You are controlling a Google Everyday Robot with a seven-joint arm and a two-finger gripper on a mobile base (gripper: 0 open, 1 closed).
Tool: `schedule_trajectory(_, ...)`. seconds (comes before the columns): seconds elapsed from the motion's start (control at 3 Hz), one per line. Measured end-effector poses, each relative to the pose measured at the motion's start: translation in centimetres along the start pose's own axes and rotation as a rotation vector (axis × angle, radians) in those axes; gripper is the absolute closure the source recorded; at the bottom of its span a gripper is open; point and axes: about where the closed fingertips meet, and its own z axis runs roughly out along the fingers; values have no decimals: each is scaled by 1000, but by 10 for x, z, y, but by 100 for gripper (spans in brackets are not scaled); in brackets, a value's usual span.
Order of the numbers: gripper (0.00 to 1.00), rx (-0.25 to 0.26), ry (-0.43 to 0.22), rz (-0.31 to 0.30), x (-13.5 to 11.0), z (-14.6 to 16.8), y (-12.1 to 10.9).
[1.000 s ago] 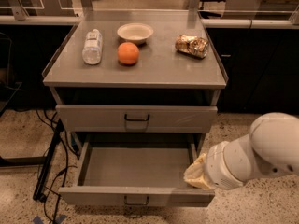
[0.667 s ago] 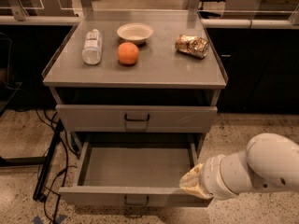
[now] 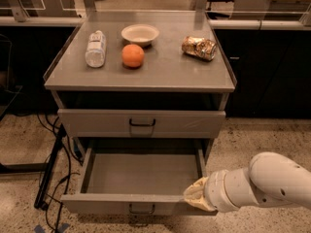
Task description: Close middle drawer
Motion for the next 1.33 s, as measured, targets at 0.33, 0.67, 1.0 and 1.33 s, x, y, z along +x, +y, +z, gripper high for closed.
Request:
schedule_trajectory(0.33, 100, -15, 35, 4, 7, 20, 5)
schedule_trajectory(0.67, 100, -41, 76, 38, 35, 57, 1)
schedule_trajectory(1.0, 100, -64, 68, 85, 77, 107, -1)
schedule_trajectory(1.33, 100, -72, 54, 119, 102, 138, 1)
